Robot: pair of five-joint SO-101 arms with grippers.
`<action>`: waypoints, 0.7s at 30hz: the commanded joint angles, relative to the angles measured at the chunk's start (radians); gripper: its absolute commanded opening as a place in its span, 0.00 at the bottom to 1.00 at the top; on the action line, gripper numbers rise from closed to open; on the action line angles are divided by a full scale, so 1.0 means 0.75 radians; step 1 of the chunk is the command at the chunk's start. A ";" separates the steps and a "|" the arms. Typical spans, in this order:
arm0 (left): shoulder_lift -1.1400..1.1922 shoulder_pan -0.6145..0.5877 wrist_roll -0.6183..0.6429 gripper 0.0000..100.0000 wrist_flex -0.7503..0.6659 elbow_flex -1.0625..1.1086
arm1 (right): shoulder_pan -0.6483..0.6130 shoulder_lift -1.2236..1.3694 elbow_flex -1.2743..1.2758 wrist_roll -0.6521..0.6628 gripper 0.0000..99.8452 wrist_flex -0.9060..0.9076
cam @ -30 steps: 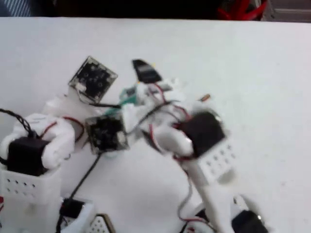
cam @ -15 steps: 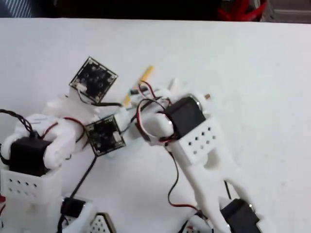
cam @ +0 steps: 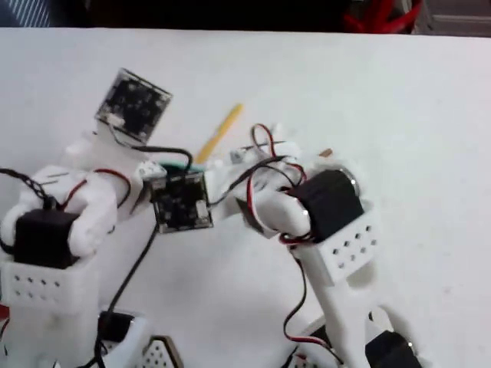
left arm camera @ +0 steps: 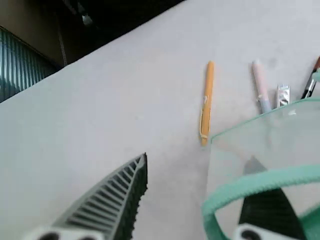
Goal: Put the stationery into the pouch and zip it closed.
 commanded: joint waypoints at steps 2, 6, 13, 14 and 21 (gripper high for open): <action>-0.021 -0.036 0.063 0.30 0.057 -0.243 | 0.028 -0.048 0.041 -0.164 0.02 -0.093; -0.021 0.054 0.151 0.30 0.164 -0.387 | -0.046 -0.048 0.166 -0.323 0.02 -0.210; -0.024 0.054 0.174 0.30 0.342 -0.612 | -0.038 -0.165 0.223 -0.473 0.02 -0.294; -0.024 0.024 0.139 0.30 0.358 -0.649 | -0.032 -0.197 0.223 -0.473 0.02 -0.292; -0.083 -0.054 -0.108 0.30 0.475 -0.841 | -0.026 -0.328 0.223 -0.471 0.02 -0.159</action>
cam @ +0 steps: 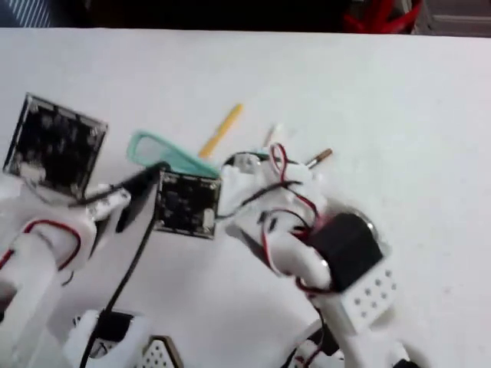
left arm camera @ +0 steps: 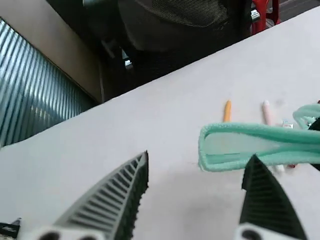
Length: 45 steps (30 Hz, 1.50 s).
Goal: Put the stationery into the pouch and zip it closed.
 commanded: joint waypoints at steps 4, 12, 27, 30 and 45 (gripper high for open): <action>-0.240 -0.089 -0.106 0.30 0.008 -0.002 | 0.036 -0.114 -0.008 -0.031 0.02 0.083; -0.605 -0.093 0.110 0.30 -0.035 0.344 | 0.036 -0.220 -0.014 -0.104 0.02 0.126; -1.118 -0.095 -0.153 0.24 -0.002 0.943 | 0.034 -0.232 -0.008 -0.106 0.02 0.234; -1.212 -0.095 -0.037 0.24 -0.014 0.964 | 0.028 -0.232 -0.010 -0.106 0.02 0.234; -1.359 -0.087 -0.027 0.24 -0.215 1.211 | 0.026 -0.232 -0.008 -0.115 0.02 0.253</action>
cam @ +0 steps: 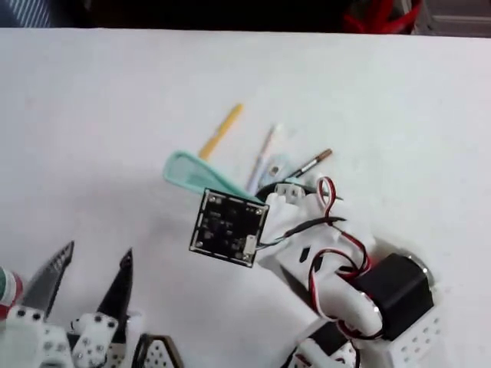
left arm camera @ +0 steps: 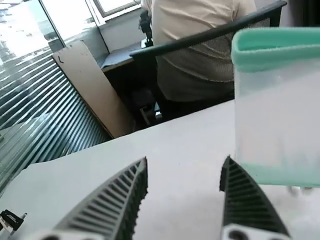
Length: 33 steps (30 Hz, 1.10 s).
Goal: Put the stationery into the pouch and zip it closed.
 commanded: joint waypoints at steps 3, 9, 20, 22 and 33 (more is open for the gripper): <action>0.011 -0.001 -0.256 0.24 -0.025 0.135 | 0.005 -0.015 -0.012 -0.008 0.02 -0.005; 0.005 -0.001 -0.501 0.24 -0.063 0.303 | 0.003 -0.013 -0.010 -0.004 0.02 -0.038; 0.005 0.244 -0.563 0.32 -0.065 0.299 | -0.212 -0.015 -0.012 0.350 0.02 -0.001; 0.005 0.244 -0.554 0.32 -0.063 0.305 | -0.214 -0.015 -0.012 0.403 0.02 -0.005; 0.005 0.251 -0.552 0.32 -0.092 0.311 | -0.355 -0.181 -0.016 0.677 0.02 0.013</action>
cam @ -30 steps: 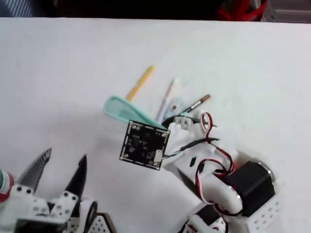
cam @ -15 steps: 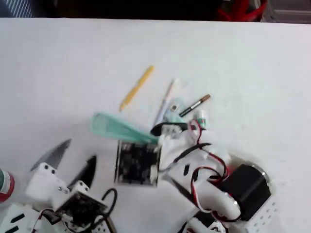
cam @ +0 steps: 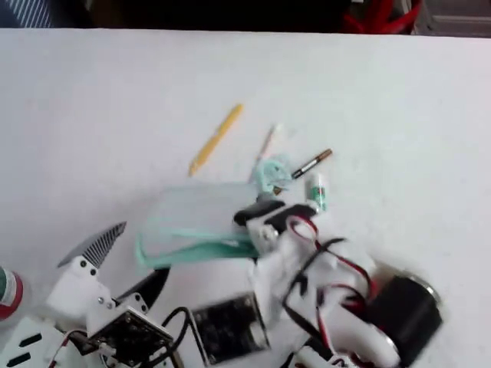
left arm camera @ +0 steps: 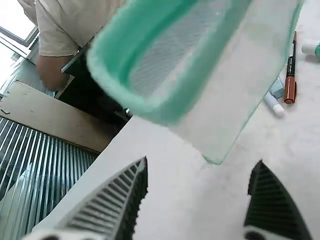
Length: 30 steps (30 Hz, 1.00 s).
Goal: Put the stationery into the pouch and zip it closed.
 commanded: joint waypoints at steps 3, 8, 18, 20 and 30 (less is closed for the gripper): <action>0.003 0.013 0.080 0.32 -0.049 -0.004 | -0.236 -0.134 -0.008 0.023 0.02 0.017; 0.003 0.105 0.182 0.32 -0.057 -0.012 | -0.269 -0.138 0.088 0.012 0.02 0.013; 0.003 0.492 0.325 0.19 -0.037 -0.012 | -0.273 -0.152 0.123 -0.090 0.02 -0.044; 0.003 0.531 0.350 0.12 -0.037 -0.012 | -0.273 -0.152 0.121 -0.100 0.02 -0.052; 0.003 0.560 0.385 0.02 -0.039 -0.014 | -0.269 -0.152 0.125 -0.258 0.02 -0.050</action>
